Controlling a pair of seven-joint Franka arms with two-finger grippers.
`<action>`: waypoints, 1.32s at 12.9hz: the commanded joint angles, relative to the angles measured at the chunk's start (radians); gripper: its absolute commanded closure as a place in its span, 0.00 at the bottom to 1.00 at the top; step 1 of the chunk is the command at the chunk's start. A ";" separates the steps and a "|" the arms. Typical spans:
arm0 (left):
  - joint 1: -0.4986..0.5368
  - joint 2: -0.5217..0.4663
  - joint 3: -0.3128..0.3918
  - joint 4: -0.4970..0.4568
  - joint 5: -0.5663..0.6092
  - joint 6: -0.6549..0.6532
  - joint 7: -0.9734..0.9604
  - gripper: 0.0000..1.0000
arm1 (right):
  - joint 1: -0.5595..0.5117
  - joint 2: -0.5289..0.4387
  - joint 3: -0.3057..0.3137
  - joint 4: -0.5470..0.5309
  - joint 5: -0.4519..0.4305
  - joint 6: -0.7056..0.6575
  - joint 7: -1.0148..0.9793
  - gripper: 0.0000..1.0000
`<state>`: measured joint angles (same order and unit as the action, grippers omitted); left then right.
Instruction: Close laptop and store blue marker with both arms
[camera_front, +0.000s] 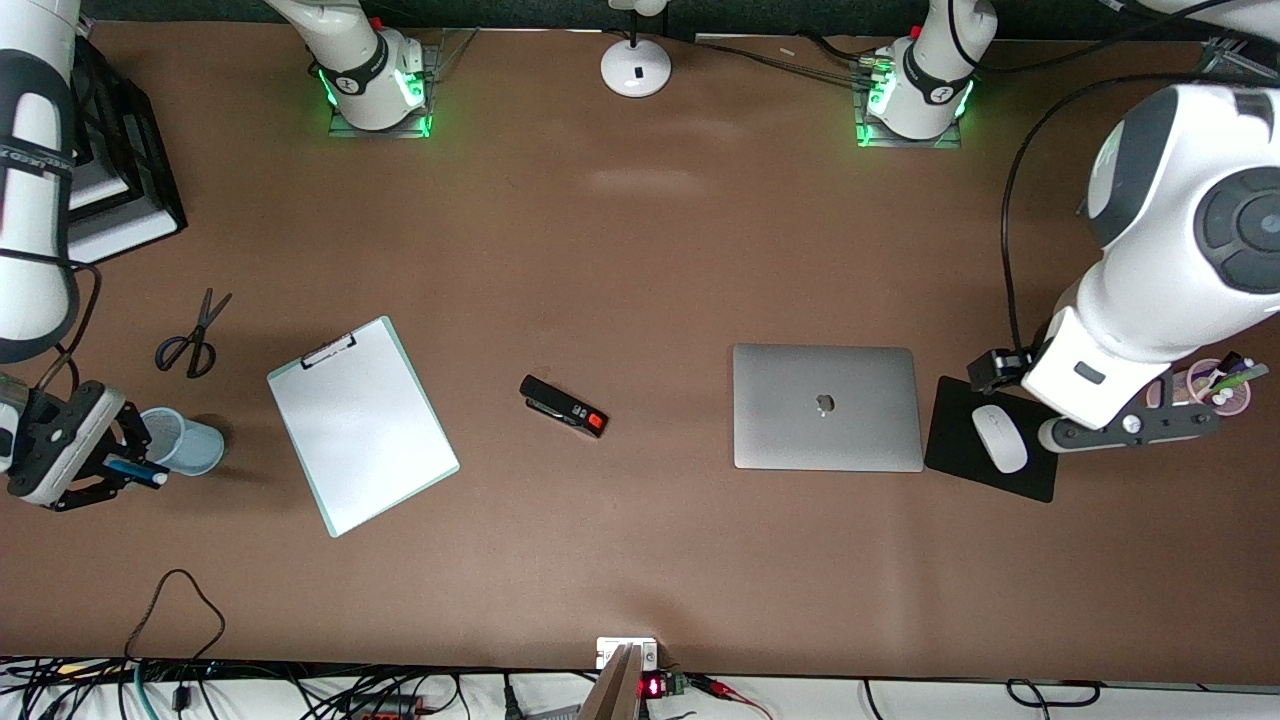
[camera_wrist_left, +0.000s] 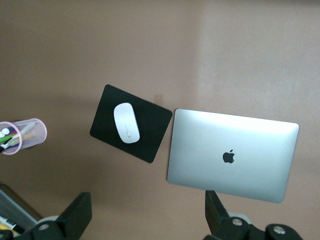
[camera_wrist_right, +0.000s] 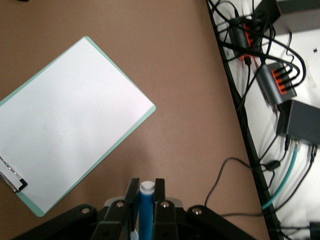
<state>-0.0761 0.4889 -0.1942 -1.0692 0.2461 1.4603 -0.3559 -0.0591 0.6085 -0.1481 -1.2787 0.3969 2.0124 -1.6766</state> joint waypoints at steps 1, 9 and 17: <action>0.009 -0.052 -0.008 -0.017 0.013 -0.047 0.032 0.00 | -0.037 -0.030 0.021 -0.073 0.101 0.011 -0.150 1.00; 0.108 -0.078 -0.001 -0.017 -0.172 -0.052 0.189 0.00 | -0.126 -0.042 0.038 -0.140 0.243 -0.124 -0.563 1.00; 0.190 -0.154 -0.005 -0.076 -0.177 -0.106 0.331 0.00 | -0.217 -0.059 0.038 -0.168 0.289 -0.264 -0.782 1.00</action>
<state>0.0758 0.4056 -0.1947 -1.0730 0.0915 1.3623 -0.1075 -0.2450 0.5792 -0.1318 -1.4023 0.6492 1.7620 -2.3829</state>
